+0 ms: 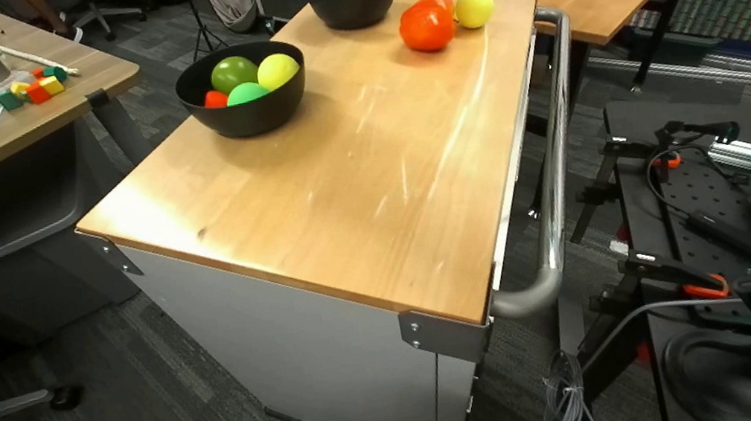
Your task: Pick up the plush vegetable and fruit toy, then put them in the two bowls
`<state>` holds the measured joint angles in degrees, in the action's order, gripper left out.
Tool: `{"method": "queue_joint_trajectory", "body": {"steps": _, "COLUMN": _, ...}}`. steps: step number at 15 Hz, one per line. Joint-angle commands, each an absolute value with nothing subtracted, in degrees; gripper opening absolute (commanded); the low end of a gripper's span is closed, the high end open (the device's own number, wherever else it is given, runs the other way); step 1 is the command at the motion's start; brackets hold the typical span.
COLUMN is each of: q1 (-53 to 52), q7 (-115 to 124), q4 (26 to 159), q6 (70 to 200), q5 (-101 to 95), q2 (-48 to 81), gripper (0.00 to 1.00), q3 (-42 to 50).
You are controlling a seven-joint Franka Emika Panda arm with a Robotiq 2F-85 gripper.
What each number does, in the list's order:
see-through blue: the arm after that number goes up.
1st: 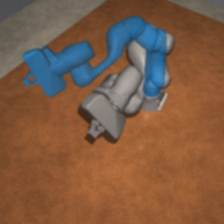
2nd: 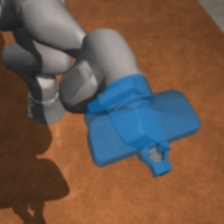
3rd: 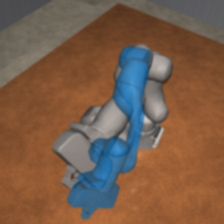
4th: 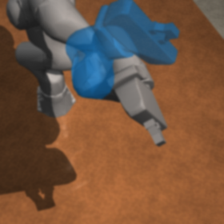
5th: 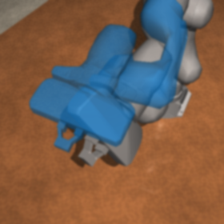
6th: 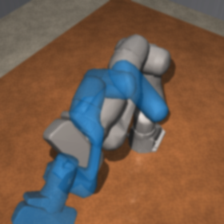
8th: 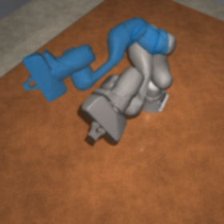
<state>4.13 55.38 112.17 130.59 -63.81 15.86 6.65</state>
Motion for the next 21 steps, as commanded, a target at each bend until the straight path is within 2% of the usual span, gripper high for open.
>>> {"method": "queue_joint_trajectory", "body": {"steps": 1, "q1": 2.0, "q7": 63.4, "q4": 105.9, "q6": 120.9, "q5": -63.7, "q2": 21.2, "gripper": 0.16, "q3": 7.3}}
{"method": "queue_joint_trajectory", "body": {"steps": 6, "q1": 0.8, "q7": 69.4, "q4": 99.6, "q6": 108.3, "q5": -60.3, "q2": 26.7, "gripper": 0.16, "q3": 6.4}}
{"method": "queue_joint_trajectory", "body": {"steps": 21, "q1": -1.1, "q7": 67.6, "q4": 84.5, "q6": 106.3, "q5": -58.4, "q2": 35.9, "gripper": 0.16, "q3": 6.4}}
